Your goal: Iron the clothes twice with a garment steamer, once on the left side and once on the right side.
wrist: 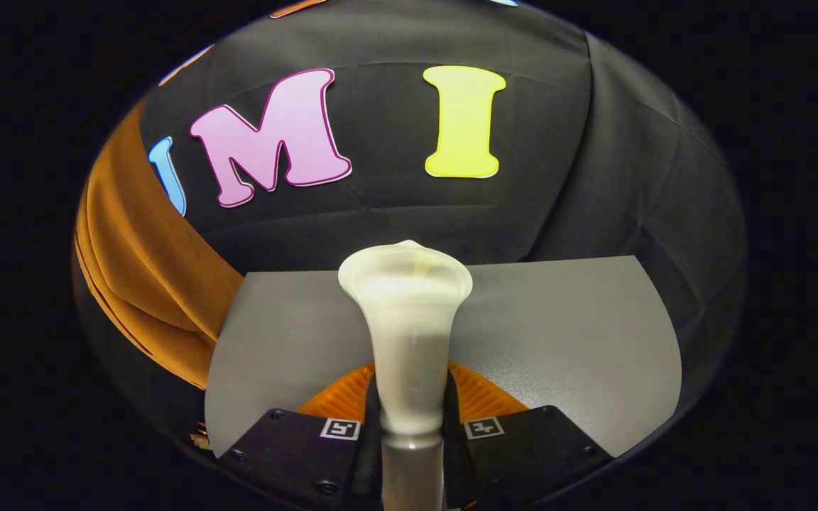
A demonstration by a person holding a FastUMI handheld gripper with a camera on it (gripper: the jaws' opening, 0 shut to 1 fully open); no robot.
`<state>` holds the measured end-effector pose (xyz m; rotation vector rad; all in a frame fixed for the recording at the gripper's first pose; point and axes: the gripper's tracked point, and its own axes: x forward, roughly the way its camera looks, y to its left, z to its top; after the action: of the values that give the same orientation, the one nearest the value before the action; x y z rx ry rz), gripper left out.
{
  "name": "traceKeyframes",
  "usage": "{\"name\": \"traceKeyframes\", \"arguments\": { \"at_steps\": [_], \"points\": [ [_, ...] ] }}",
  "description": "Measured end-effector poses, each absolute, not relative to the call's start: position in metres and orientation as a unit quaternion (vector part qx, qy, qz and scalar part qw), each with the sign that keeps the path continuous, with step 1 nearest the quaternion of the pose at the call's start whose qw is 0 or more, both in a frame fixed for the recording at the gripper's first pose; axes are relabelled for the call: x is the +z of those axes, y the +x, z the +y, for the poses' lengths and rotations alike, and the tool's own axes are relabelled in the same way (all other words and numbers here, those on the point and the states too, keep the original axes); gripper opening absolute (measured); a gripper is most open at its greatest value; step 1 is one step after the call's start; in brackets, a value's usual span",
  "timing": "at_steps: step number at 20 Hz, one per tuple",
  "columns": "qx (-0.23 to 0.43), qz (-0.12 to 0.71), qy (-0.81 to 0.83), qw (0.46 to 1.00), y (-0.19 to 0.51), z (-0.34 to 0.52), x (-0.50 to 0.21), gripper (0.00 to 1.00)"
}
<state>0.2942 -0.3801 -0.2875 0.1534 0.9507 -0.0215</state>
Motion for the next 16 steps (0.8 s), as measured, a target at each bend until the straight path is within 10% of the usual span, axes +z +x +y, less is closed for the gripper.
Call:
{"name": "traceKeyframes", "arguments": {
  "at_steps": [16],
  "points": [
    [-0.11,0.247,0.081,0.959,0.22,-0.388,-0.151,0.37]
  ]
}}
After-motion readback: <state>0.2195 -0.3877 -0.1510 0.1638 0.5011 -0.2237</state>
